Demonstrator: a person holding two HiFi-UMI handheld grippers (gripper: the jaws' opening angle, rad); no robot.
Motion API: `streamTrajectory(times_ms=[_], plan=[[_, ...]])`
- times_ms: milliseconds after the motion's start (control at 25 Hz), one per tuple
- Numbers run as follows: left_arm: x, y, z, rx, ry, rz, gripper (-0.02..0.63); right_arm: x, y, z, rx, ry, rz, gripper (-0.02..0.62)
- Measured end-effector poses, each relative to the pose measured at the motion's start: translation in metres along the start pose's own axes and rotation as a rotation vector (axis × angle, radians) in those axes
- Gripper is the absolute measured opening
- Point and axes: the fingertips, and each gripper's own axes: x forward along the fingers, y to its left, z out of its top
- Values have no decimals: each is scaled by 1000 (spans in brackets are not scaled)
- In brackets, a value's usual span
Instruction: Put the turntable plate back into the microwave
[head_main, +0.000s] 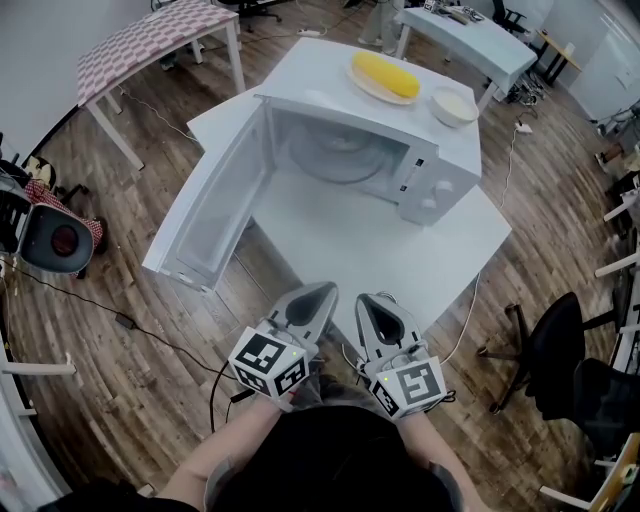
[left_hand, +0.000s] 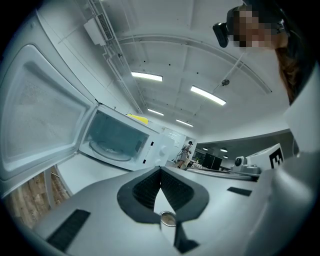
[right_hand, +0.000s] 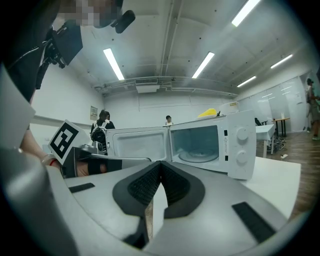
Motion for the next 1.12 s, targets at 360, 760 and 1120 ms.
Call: streamTrajectory(times_ms=[360, 760, 1120], plan=[[-16, -7, -7, -4, -2, 15, 12, -11, 11, -2, -2, -2, 1, 21], [-28, -14, -18, -18, 6, 25, 12, -20, 22, -8, -14, 8, 13, 21], [-32, -19, -22, -26, 5, 27, 12, -27, 26, -11, -15, 15, 17, 20]])
